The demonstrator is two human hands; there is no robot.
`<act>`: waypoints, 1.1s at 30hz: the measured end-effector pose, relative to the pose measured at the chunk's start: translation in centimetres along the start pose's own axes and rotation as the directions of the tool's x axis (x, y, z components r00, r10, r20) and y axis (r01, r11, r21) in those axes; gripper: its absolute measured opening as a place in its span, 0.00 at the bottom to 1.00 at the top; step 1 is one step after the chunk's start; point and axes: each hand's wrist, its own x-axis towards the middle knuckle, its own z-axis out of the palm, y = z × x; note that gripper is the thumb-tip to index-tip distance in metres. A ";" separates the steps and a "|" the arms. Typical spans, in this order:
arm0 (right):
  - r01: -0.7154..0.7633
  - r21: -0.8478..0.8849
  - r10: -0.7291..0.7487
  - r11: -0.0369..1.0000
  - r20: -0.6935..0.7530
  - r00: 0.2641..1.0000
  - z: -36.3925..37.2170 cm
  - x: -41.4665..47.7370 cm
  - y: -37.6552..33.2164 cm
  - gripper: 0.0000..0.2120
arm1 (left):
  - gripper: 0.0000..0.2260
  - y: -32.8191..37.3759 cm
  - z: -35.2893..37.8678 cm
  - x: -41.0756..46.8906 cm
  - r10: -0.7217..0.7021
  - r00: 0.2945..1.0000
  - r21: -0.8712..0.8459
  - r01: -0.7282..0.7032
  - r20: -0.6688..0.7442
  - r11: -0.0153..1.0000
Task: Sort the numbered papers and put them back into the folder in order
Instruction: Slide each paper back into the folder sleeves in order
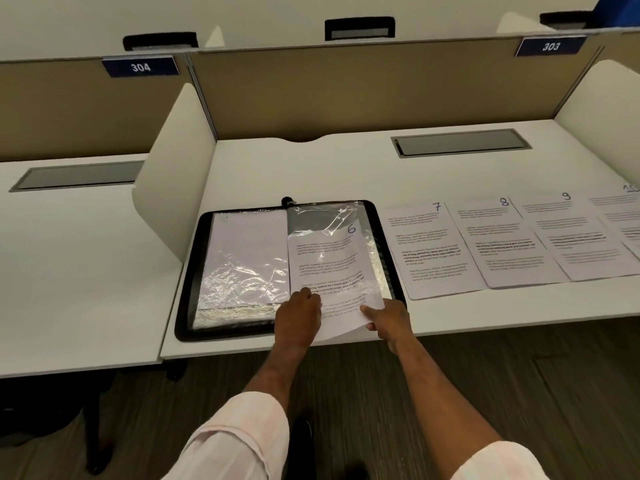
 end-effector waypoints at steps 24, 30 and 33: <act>0.177 -0.021 -0.177 0.984 -0.222 0.959 1.5 2.5 -1.0 0.14 | 0.04 -1.2 1.1 0.2 0.054 0.994 -0.047 -0.059 -0.095 0.997; 0.215 -0.159 -0.251 0.963 -0.253 0.934 1.2 2.6 -1.7 0.14 | 0.14 -1.1 0.9 0.5 0.092 0.992 -0.044 -0.096 -0.082 0.994; 0.218 -0.130 -0.244 0.967 -0.247 0.938 1.0 2.5 -1.7 0.15 | 0.14 -0.8 0.8 1.0 0.141 0.988 -0.018 -0.142 -0.061 0.990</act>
